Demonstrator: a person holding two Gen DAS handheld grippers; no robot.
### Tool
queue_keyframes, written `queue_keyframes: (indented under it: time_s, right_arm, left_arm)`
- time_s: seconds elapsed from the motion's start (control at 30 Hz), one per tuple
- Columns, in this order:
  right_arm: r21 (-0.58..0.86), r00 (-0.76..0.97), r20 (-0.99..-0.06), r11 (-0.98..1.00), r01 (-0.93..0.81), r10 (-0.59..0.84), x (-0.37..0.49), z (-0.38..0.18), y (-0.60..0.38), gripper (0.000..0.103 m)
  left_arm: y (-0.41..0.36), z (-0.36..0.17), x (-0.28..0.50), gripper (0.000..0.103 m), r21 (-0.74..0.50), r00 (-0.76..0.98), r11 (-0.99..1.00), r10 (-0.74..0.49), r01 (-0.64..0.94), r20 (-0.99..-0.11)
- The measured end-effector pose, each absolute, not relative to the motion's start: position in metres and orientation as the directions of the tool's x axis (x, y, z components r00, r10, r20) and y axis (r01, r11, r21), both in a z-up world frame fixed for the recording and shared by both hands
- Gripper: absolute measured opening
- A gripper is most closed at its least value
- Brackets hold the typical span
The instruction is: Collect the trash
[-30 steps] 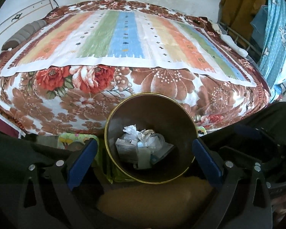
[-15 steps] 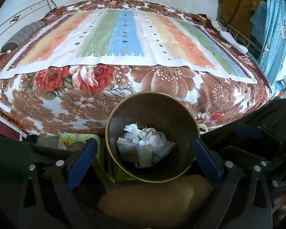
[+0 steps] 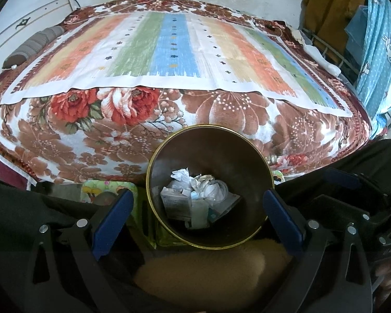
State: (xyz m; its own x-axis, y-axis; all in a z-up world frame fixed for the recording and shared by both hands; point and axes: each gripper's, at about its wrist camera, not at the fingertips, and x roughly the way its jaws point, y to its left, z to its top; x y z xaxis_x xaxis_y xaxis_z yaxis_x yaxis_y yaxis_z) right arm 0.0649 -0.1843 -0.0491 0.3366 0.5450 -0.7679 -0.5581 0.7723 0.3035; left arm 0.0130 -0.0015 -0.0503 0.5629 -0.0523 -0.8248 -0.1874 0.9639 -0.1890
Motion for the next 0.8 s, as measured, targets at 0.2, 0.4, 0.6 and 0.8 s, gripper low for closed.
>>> queue_keyframes:
  time_s: [0.2, 0.4, 0.6, 0.8]
  right_arm:
    - [0.291, 0.345, -0.772, 0.779, -0.556, 0.535, 0.0646, -0.0478, -0.1839, 0.094]
    - [0.295, 0.349, -0.769, 0.781, -0.550, 0.536, 0.0648, -0.0462, -0.1822, 0.094]
    - [0.294, 0.348, -0.770, 0.782, -0.550, 0.535, 0.0649, -0.0461, -0.1818, 0.094]
    - [0.299, 0.345, -0.770, 0.781, -0.549, 0.537, 0.0657, -0.0471, -0.1821, 0.094]
  left_arm:
    - [-0.0014, -0.0505, 0.0138, 0.097, -0.198, 0.557, 0.961, -0.060, -0.191, -0.828]
    - [-0.0018, -0.0498, 0.0144, 0.097, -0.199, 0.558, 0.960, -0.056, -0.198, -0.828]
    - [-0.0018, -0.0498, 0.0143, 0.097, -0.198, 0.559, 0.960, -0.057, -0.195, -0.827]
    - [-0.0023, -0.0500, 0.0146, 0.097, -0.199, 0.558, 0.960, -0.058, -0.196, -0.828]
